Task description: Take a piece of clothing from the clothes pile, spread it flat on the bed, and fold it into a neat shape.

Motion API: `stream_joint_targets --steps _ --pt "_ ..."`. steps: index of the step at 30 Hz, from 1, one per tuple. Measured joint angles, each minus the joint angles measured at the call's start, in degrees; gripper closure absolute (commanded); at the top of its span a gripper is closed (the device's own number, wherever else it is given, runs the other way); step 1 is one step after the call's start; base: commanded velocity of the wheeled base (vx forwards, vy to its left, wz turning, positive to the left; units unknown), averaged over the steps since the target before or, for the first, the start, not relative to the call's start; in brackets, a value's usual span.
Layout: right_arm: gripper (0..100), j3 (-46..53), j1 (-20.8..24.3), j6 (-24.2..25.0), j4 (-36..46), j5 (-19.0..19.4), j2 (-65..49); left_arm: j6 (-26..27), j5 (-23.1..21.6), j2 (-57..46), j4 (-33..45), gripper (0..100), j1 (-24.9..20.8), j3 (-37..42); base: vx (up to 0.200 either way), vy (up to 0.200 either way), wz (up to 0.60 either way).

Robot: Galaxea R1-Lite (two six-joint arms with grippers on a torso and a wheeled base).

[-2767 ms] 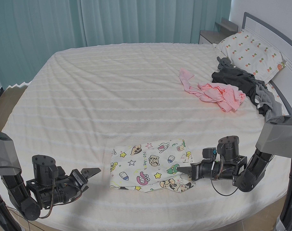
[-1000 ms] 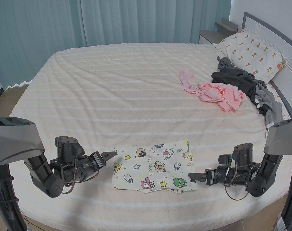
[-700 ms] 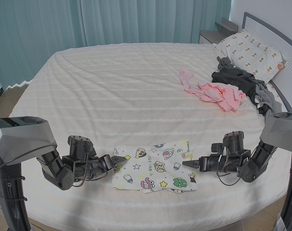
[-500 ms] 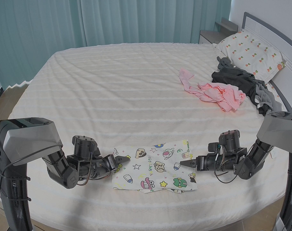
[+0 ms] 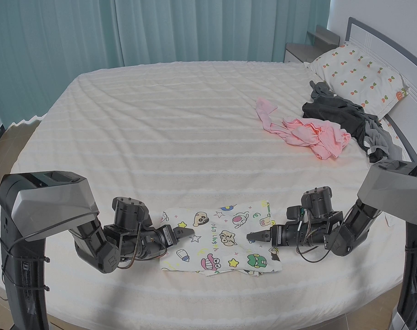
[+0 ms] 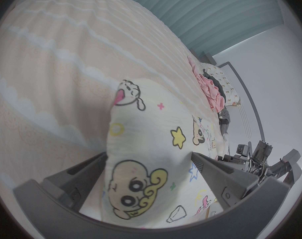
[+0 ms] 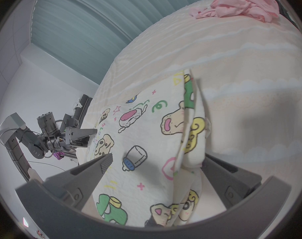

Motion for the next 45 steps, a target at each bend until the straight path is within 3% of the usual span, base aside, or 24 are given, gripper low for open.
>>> stream_joint_targets --steps 4,5,17,24,33,45 --pt "100 -0.5 1.1 0.0 0.5 0.2 0.5 -2.5 0.0 0.0 -0.4 0 -0.9 -0.1 0.000 0.000 0.00" --pt "100 -0.7 1.3 0.0 1.2 0.3 0.6 -3.1 0.0 0.0 -0.7 100 -1.0 -0.1 0.000 0.000 0.00" --pt "100 -0.9 1.8 4.3 3.3 1.6 -1.5 -4.0 1.3 -2.0 -1.8 100 -2.3 0.8 0.000 0.000 0.00" --pt "100 1.2 2.8 6.8 3.3 2.7 -6.0 -5.3 6.4 -4.0 -0.9 100 -3.1 1.2 0.000 0.000 0.00" --pt "100 2.7 3.8 8.0 3.3 2.8 -9.8 -8.5 7.3 -9.5 7.9 100 -5.3 -0.2 0.000 -0.200 0.00" --pt "100 5.5 3.1 8.9 3.3 2.8 -15.4 -8.6 7.3 -14.1 11.5 100 -10.2 -2.4 0.000 -0.200 0.00"
